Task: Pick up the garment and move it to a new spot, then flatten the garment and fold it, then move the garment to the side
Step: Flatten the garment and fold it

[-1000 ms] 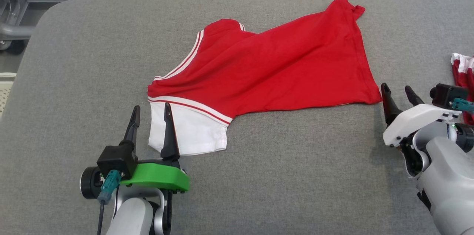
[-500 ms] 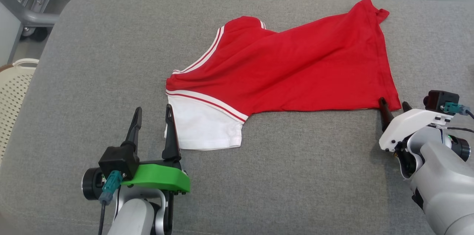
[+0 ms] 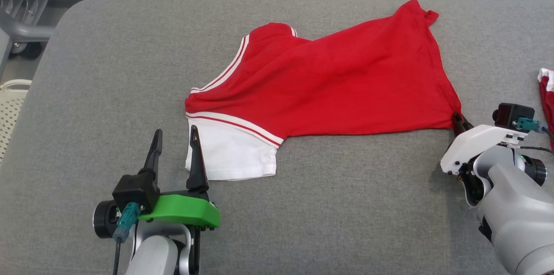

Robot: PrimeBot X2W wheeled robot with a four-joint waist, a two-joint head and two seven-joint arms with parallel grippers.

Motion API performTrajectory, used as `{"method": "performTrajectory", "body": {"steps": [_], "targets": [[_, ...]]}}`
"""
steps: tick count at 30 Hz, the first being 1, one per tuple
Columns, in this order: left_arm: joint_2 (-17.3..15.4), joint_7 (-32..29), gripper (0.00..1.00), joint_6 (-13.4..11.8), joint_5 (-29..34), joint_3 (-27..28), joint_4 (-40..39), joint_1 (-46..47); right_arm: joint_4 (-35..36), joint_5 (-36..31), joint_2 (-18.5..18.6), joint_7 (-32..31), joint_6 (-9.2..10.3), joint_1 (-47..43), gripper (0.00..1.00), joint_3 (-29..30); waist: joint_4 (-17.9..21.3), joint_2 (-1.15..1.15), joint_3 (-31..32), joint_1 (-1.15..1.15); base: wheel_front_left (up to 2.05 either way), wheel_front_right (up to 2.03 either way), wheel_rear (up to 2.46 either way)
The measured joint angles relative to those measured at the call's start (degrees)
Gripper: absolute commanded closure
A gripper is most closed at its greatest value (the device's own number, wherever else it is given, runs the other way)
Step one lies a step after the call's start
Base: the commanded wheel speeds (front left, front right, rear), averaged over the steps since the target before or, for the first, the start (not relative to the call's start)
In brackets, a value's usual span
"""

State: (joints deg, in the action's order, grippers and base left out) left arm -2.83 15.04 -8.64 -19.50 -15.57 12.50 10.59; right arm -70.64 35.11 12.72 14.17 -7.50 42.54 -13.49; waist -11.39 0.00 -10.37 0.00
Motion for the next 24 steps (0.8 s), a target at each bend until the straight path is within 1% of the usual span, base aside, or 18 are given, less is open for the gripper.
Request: {"method": "performTrajectory", "body": {"steps": [6,10,15,16,17,18,19,24], "targets": [[0.0,0.0,0.00,0.0,0.0,0.3,-0.2,-0.5,2.3,1.2,1.2,0.4,-0.01,-2.7,1.00,0.4,2.2,0.00,0.4,0.00,0.00,0.00,0.00],[0.0,0.0,0.00,0.0,0.0,0.6,-0.5,-0.5,5.0,2.7,3.0,0.6,-0.01,-5.4,1.00,1.1,3.9,0.00,0.3,0.00,0.00,0.00,0.00],[0.0,0.0,0.00,0.1,0.4,0.7,-0.3,-0.5,7.7,3.6,3.2,0.6,-0.01,-7.1,1.00,1.4,5.3,0.00,0.0,0.00,0.00,0.00,0.00],[0.0,0.0,0.00,0.1,0.4,0.8,-0.2,-0.5,8.2,3.7,3.2,0.6,-0.01,-7.3,0.74,1.5,5.5,0.00,-0.1,0.00,0.00,0.00,0.00],[0.0,0.0,0.00,0.1,0.4,0.7,-0.1,-0.5,8.6,3.7,3.2,0.7,-0.01,-7.5,0.54,1.6,5.6,0.00,-0.1,0.00,0.00,0.00,0.00],[0.0,0.0,0.00,0.1,0.4,0.8,0.0,-0.5,9.1,3.7,3.3,0.7,-0.01,-7.8,0.16,1.9,5.8,0.00,0.0,0.00,0.00,0.00,0.00],[0.0,0.0,0.00,0.1,0.4,0.8,0.1,-0.5,9.6,3.7,3.3,0.8,-0.01,-8.2,0.00,2.1,5.9,0.00,0.0,0.00,0.00,0.00,0.00],[0.0,0.0,0.00,0.5,0.5,1.6,0.4,-0.5,13.1,2.9,4.4,0.8,0.01,-10.0,0.00,4.5,6.5,0.00,0.7,0.00,0.00,0.00,0.00]]}}
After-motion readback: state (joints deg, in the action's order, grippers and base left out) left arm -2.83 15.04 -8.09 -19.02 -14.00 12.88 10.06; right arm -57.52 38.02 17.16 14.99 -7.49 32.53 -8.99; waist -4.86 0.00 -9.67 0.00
